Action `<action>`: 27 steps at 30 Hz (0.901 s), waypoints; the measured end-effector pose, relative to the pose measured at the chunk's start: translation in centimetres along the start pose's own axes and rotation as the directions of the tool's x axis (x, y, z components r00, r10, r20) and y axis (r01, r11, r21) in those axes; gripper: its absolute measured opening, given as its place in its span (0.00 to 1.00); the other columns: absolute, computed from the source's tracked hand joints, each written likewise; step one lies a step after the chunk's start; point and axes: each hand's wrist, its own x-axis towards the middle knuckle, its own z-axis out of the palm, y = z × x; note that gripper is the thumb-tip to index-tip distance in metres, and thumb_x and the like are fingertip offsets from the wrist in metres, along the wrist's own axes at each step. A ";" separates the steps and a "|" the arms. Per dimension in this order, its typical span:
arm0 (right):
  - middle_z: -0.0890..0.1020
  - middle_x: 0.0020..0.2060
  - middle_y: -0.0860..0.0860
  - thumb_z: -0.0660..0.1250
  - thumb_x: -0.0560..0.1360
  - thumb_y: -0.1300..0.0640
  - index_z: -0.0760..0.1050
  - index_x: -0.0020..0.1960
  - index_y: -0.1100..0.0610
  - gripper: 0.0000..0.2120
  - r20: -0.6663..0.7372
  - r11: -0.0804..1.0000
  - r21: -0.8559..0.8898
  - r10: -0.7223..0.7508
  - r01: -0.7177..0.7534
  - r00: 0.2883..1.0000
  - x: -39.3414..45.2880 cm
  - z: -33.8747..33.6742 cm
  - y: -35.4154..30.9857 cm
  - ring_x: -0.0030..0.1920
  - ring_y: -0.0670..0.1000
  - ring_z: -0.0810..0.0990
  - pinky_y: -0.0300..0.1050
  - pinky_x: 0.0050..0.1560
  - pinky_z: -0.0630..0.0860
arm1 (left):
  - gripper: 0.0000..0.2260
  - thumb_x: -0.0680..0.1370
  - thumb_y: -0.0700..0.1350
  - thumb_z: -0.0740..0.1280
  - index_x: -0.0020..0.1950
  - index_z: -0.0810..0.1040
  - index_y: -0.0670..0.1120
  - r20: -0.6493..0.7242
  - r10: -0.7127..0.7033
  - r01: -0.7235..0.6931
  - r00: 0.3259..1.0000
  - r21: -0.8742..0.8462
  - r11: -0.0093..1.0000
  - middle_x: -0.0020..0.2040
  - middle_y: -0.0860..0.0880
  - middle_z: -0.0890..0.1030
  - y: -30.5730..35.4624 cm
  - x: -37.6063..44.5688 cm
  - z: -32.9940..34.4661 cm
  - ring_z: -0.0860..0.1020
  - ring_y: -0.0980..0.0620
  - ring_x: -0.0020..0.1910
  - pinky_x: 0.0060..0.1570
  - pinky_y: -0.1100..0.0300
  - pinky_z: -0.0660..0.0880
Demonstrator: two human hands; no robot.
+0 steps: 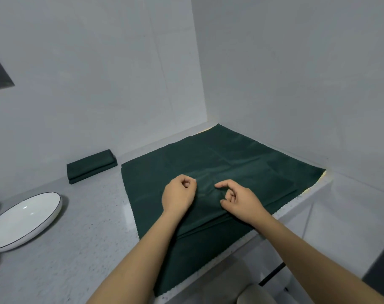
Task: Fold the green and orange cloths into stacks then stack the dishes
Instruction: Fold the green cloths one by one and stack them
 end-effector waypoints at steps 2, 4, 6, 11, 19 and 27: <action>0.72 0.28 0.45 0.67 0.70 0.62 0.73 0.55 0.46 0.17 0.004 1.000 -0.019 -0.010 0.011 1.000 -0.1 0.0 -0.1 0.29 0.42 0.71 0.40 0.38 0.69 | 0.09 0.77 0.50 0.62 0.52 0.81 0.54 -0.043 0.207 -0.181 0.977 0.339 0.923 0.54 0.55 0.79 -1.0 0.0 -0.3 0.73 0.52 0.56 0.57 0.56 0.68; 0.71 0.28 0.45 0.66 0.69 0.62 0.74 0.52 0.45 0.16 0.012 0.999 -0.036 -0.020 0.021 1.000 -0.2 0.0 -0.2 0.29 0.42 0.71 0.40 0.37 0.69 | 0.14 0.79 0.51 0.60 0.63 0.77 0.55 0.073 0.259 -0.263 0.963 0.454 0.851 0.67 0.53 0.73 -1.6 0.0 -0.3 0.67 0.52 0.68 0.66 0.55 0.58; 0.71 0.27 0.45 0.66 0.69 0.62 0.75 0.50 0.45 0.15 0.015 0.998 -0.051 -0.030 0.031 0.999 -0.3 -0.1 -0.2 0.29 0.42 0.71 0.38 0.35 0.67 | 0.19 0.80 0.54 0.57 0.71 0.69 0.55 0.199 0.235 -0.305 0.951 0.498 0.812 0.75 0.49 0.63 -2.1 -0.2 0.2 0.58 0.52 0.75 0.72 0.54 0.49; 0.69 0.26 0.46 0.66 0.69 0.61 0.76 0.47 0.46 0.11 -0.010 0.993 -0.103 -0.053 0.052 0.999 -0.3 -0.1 -0.4 0.28 0.44 0.69 0.41 0.34 0.66 | 0.24 0.81 0.59 0.48 0.78 0.51 0.58 0.360 0.129 -0.331 0.924 0.582 0.743 0.79 0.48 0.48 -2.7 -0.2 1.1 0.46 0.49 0.78 0.75 0.49 0.41; 0.68 0.32 0.41 0.63 0.71 0.57 0.79 0.48 0.46 0.10 0.004 0.923 -0.365 -0.131 0.124 0.991 -0.7 0.5 -0.9 0.40 0.42 0.69 0.39 0.39 0.64 | 0.24 0.81 0.60 0.46 0.77 0.50 0.59 0.377 0.099 -0.322 0.921 0.591 0.740 0.79 0.47 0.50 -3.1 -0.2 1.6 0.46 0.49 0.77 0.74 0.48 0.39; 0.65 0.34 0.40 0.64 0.69 0.57 0.79 0.47 0.49 0.09 -0.019 0.893 -0.409 -0.216 0.189 0.976 -0.6 1.1 -0.5 0.44 0.45 0.66 0.40 0.51 0.65 | 0.15 0.82 0.52 0.56 0.67 0.73 0.54 0.254 0.239 -0.333 0.937 0.452 0.827 0.61 0.49 0.73 -1.4 2.5 2.0 0.69 0.49 0.64 0.69 0.52 0.52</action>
